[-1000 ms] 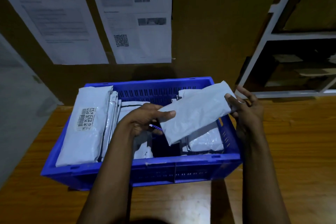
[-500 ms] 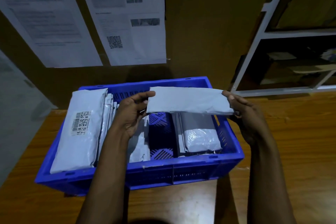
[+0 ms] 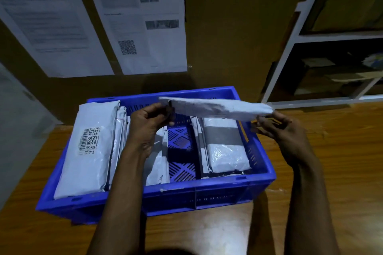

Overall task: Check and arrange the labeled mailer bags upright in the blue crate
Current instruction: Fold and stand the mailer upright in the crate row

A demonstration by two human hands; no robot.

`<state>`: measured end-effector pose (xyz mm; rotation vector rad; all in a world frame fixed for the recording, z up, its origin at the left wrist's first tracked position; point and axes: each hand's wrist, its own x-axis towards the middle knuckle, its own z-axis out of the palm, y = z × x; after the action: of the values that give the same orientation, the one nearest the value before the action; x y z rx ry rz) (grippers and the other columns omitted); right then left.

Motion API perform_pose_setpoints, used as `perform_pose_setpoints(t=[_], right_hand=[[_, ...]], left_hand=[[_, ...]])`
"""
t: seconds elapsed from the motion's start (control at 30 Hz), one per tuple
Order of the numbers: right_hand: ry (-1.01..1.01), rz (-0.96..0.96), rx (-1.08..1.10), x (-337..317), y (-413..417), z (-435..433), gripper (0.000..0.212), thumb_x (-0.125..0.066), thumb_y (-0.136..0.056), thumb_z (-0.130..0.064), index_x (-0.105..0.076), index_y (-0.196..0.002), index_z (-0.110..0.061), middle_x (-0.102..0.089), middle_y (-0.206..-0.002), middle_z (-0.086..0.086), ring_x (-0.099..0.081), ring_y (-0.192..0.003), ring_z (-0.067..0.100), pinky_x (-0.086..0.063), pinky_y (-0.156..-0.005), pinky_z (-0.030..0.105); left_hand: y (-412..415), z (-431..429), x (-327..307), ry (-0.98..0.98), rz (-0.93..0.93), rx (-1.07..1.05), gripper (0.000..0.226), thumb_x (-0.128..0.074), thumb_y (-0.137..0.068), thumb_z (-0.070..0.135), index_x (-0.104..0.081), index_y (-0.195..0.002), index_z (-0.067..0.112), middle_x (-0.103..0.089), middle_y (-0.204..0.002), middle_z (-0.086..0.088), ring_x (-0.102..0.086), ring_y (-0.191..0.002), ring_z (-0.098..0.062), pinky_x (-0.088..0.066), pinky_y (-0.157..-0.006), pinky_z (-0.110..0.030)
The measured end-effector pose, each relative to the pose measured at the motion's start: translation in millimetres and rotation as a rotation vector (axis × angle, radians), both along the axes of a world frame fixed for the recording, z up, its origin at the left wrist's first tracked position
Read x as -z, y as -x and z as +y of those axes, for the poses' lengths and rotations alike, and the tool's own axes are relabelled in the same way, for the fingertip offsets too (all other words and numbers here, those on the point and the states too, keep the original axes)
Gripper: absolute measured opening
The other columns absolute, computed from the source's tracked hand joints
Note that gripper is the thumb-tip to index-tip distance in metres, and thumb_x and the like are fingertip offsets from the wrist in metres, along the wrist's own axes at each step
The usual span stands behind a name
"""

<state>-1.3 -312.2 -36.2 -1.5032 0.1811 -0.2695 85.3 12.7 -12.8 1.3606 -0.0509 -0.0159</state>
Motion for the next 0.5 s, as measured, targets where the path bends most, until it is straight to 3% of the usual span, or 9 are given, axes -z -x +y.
perform_pose_setpoints(t=[0.1,0.17,0.27,0.4,0.5], right_hand=[[0.053,0.006,0.048,0.4,-1.3,0.7,0.040,-0.073,-0.089,-0.021,-0.070,-0.127,-0.011,-0.075,-0.117,0.005,-0.072,-0.109,0.022,-0.061,-0.077,0.028],[0.091,0.008,0.061,-0.7,-1.3,2.0,0.045,-0.075,-0.083,-0.033,-0.071,-0.123,-0.013,-0.074,-0.118,0.005,-0.071,-0.109,0.021,-0.061,-0.080,0.033],[0.116,-0.012,0.094,-3.4,-0.6,4.8,0.038,-0.075,-0.081,-0.039,-0.075,-0.115,-0.022,-0.074,-0.116,0.002,-0.069,-0.108,0.019,-0.057,-0.084,0.038],[0.047,-0.043,0.118,-7.9,-3.8,10.8,0.023,-0.076,-0.088,-0.029,-0.077,-0.108,-0.019,-0.079,-0.104,-0.001,-0.071,-0.095,0.012,-0.052,-0.077,0.029],[-0.010,-0.040,0.112,-10.9,-5.3,13.4,0.020,-0.073,-0.091,-0.022,-0.072,-0.110,-0.019,-0.079,-0.094,-0.004,-0.071,-0.087,0.010,-0.055,-0.068,0.024]], left_hand=[[0.4,2.2,2.2,-0.042,-0.018,0.012,0.007,-0.072,-0.088,0.005,-0.075,-0.094,0.003,-0.068,-0.076,-0.010,-0.055,-0.057,-0.020,-0.052,-0.055,-0.028],[2.1,2.7,1.0,-0.070,-0.013,0.009,0.007,-0.074,-0.088,0.011,-0.076,-0.091,0.005,-0.066,-0.073,-0.005,-0.047,-0.055,-0.017,-0.045,-0.049,-0.027],[4.3,1.6,-2.9,-0.084,0.020,-0.020,0.006,-0.074,-0.089,0.015,-0.077,-0.088,0.010,-0.067,-0.067,0.005,-0.050,-0.055,-0.008,-0.037,-0.046,-0.023],[4.6,1.3,-7.6,-0.099,0.006,-0.042,0.005,-0.080,-0.082,0.025,-0.082,-0.082,0.020,-0.075,-0.077,0.001,-0.062,-0.068,-0.013,-0.046,-0.058,-0.027],[4.2,1.0,-10.8,-0.081,0.030,-0.005,0.007,-0.078,-0.085,0.021,-0.080,-0.088,0.016,-0.077,-0.087,-0.005,-0.070,-0.082,-0.020,-0.056,-0.075,-0.033]])
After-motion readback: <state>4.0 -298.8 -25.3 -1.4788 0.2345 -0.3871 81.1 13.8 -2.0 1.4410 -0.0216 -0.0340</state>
